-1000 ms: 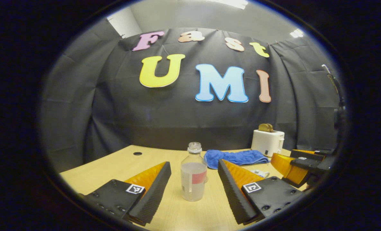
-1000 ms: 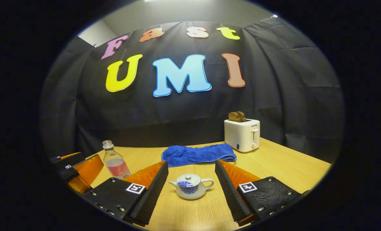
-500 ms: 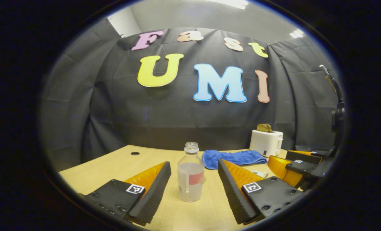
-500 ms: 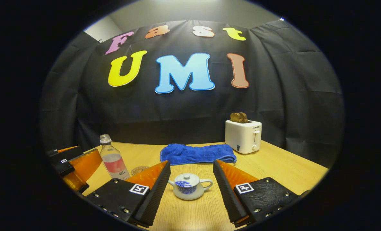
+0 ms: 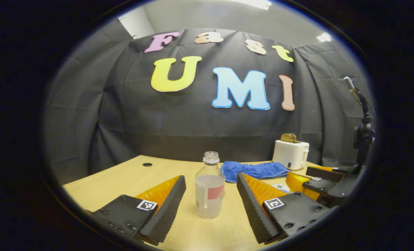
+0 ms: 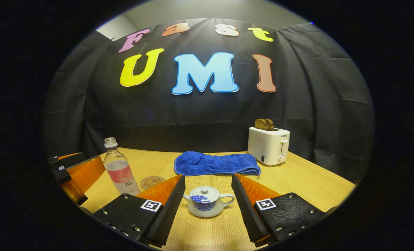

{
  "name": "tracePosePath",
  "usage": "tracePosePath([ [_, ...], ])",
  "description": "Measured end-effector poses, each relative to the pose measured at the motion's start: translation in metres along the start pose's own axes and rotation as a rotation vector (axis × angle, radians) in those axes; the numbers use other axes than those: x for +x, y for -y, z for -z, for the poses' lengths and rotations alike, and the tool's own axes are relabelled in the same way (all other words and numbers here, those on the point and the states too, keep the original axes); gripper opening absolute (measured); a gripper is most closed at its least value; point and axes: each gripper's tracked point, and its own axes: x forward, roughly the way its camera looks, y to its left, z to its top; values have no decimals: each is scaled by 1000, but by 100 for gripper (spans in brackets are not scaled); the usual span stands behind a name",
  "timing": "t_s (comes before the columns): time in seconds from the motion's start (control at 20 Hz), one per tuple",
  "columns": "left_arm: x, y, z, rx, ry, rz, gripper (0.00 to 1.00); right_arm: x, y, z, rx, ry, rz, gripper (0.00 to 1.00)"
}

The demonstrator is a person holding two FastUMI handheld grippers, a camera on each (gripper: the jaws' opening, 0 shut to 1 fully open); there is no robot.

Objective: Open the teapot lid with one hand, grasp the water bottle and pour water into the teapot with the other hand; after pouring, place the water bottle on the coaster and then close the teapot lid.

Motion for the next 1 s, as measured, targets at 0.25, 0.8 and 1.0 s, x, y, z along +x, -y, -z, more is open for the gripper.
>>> tracePosePath([
  [0.25, 4, -4, 4, -4, -6, -2, 100, 24, -1, 8, -42, -20, 5, 75],
  [0.8, 17, -9, 15, -29, -17, -1, 100, 49, -6, 39, -31, -115, -7, 42],
  [1.0, 20, -9, 18, -36, -26, 0, 100, 51, -7, 42, -31, -125, -17, 42],
])
